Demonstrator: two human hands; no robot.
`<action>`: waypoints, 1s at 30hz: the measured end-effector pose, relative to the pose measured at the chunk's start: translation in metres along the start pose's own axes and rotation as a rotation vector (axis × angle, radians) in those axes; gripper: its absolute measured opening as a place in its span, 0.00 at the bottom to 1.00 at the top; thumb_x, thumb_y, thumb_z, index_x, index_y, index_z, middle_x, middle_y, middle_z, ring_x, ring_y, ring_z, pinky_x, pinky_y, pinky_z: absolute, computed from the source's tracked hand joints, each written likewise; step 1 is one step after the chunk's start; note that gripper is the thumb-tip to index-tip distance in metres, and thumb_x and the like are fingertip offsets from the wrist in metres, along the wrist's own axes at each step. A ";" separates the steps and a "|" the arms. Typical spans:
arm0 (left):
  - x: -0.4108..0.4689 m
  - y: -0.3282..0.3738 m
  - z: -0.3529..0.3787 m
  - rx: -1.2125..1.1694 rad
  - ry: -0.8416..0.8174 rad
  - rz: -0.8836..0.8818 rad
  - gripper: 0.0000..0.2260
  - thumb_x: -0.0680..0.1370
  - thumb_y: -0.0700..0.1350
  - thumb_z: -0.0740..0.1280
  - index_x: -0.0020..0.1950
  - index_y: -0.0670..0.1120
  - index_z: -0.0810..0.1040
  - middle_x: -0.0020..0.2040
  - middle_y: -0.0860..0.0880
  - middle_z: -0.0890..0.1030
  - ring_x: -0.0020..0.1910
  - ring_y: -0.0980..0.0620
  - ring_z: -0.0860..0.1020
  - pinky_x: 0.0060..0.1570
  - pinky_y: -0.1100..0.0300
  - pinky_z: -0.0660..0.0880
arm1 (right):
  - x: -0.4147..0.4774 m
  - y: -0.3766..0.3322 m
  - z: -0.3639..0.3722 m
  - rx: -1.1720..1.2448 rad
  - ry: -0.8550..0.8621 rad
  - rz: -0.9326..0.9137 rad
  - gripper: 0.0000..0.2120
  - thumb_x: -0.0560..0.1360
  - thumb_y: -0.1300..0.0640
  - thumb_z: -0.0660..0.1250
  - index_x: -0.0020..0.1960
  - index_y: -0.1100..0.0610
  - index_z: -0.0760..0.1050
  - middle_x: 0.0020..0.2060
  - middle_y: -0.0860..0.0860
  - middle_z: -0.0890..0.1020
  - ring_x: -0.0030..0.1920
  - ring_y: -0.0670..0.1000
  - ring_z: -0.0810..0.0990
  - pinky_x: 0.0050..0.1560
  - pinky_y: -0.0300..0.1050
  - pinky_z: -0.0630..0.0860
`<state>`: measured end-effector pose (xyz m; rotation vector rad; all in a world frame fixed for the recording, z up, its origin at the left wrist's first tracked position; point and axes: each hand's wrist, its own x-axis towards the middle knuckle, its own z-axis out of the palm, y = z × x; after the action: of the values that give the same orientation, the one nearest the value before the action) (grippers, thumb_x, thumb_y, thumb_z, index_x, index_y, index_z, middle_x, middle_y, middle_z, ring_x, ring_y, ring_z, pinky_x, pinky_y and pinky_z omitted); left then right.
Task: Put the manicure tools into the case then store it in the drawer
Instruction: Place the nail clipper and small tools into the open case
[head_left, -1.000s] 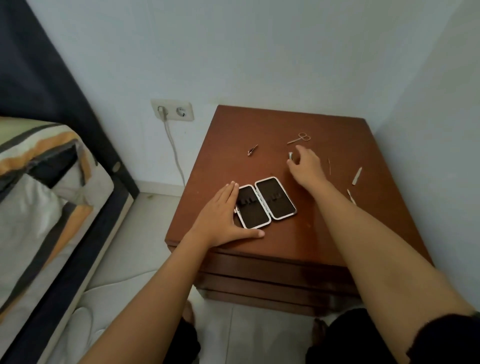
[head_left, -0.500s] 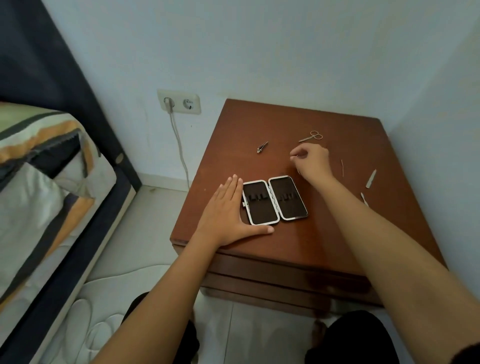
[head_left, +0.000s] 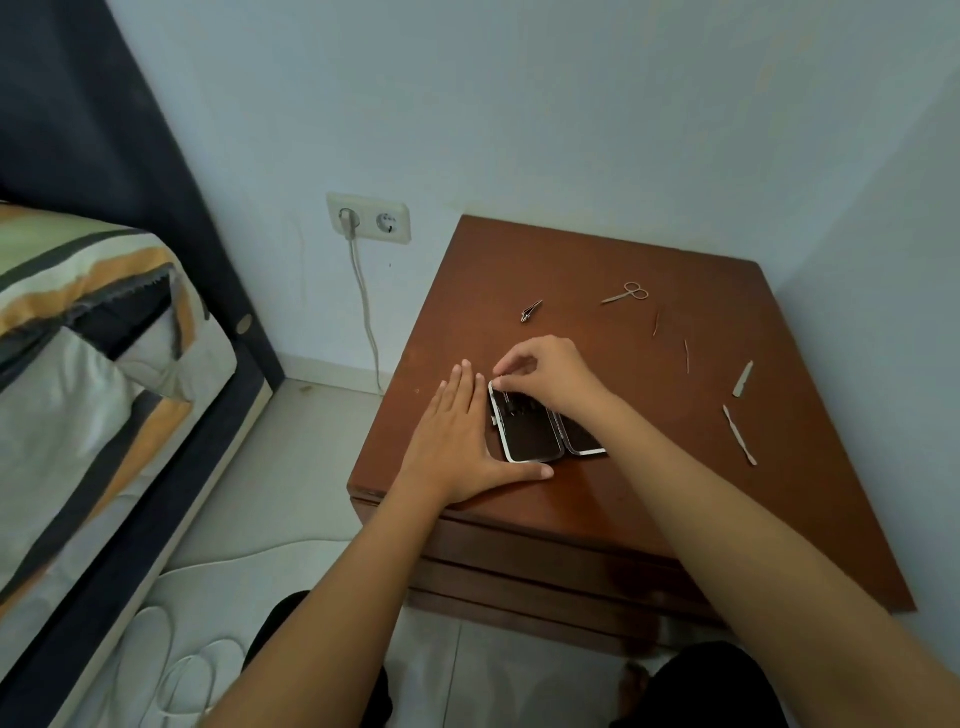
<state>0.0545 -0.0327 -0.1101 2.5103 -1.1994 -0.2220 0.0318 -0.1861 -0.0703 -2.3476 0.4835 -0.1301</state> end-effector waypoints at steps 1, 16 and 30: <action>0.000 -0.001 0.001 0.003 -0.003 0.000 0.61 0.58 0.80 0.53 0.77 0.42 0.42 0.78 0.43 0.40 0.76 0.50 0.38 0.72 0.56 0.36 | -0.002 0.000 -0.002 -0.056 -0.048 -0.005 0.07 0.67 0.56 0.75 0.43 0.56 0.83 0.37 0.51 0.84 0.37 0.44 0.78 0.40 0.31 0.71; 0.004 -0.006 0.005 0.036 0.007 0.066 0.59 0.60 0.80 0.54 0.76 0.42 0.40 0.78 0.46 0.39 0.75 0.53 0.36 0.73 0.57 0.35 | 0.075 0.032 -0.026 -0.208 0.085 0.069 0.20 0.75 0.65 0.60 0.66 0.55 0.71 0.66 0.56 0.71 0.68 0.57 0.67 0.69 0.49 0.63; 0.005 -0.007 0.004 0.025 -0.018 0.098 0.58 0.60 0.80 0.51 0.77 0.44 0.42 0.78 0.48 0.42 0.76 0.53 0.38 0.75 0.54 0.40 | 0.021 0.035 -0.023 0.015 0.257 -0.072 0.09 0.76 0.64 0.62 0.56 0.60 0.72 0.43 0.52 0.75 0.40 0.48 0.74 0.46 0.33 0.73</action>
<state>0.0613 -0.0336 -0.1167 2.4681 -1.3359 -0.2063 0.0354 -0.2328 -0.0781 -2.3455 0.5187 -0.4727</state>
